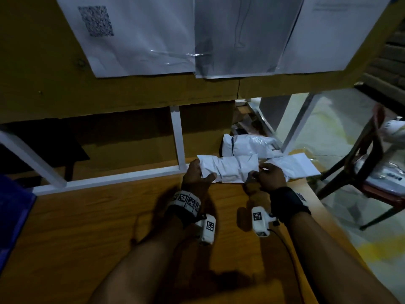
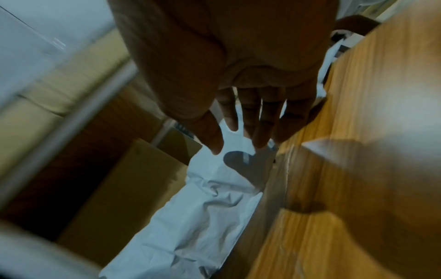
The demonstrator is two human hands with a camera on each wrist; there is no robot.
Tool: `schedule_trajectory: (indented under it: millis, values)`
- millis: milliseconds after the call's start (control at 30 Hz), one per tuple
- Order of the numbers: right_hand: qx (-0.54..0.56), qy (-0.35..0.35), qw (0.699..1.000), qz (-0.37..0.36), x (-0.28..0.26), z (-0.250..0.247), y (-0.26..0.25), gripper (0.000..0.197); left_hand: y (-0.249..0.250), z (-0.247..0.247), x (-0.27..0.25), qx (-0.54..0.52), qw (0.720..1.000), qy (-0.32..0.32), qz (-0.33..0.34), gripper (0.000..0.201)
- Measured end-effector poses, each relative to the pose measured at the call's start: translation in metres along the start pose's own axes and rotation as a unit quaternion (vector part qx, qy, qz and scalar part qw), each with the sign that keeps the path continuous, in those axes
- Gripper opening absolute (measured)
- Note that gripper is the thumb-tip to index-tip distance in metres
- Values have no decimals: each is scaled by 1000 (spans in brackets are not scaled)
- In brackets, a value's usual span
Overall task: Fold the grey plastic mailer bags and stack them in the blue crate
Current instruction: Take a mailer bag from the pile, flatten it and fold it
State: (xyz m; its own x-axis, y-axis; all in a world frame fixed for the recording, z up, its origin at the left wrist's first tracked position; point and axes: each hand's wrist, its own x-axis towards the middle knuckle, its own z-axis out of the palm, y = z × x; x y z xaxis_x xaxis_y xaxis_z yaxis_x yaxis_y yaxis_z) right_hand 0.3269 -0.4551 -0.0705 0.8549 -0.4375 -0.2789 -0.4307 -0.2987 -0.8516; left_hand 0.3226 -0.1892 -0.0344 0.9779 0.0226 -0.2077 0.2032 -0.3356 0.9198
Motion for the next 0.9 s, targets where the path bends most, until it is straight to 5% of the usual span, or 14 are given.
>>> schedule_trajectory:
  millis: [167, 433, 533, 633, 733, 900]
  values:
    - [0, 6, 997, -80, -116, -43, -6, 60, -10, -11, -96, -56, 998, 30, 22, 88]
    - [42, -77, 982, -167, -293, -70, 31, 43, -44, -67, -288, -76, 992, 91, 35, 64]
    - [88, -120, 972, -182, -336, -60, 35, 42, -55, -96, -334, -75, 986, 142, 47, 51]
    - [109, -156, 966, -174, -364, -39, 43, 46, -69, -123, -366, -64, 983, 164, 57, 16]
    - [117, -169, 963, -176, -389, -19, 47, 51, -87, -146, -390, -36, 981, 179, 66, 44]
    - [103, -208, 958, -169, -431, 29, 48, 50, -134, -202, -413, -17, 977, 210, 45, 59]
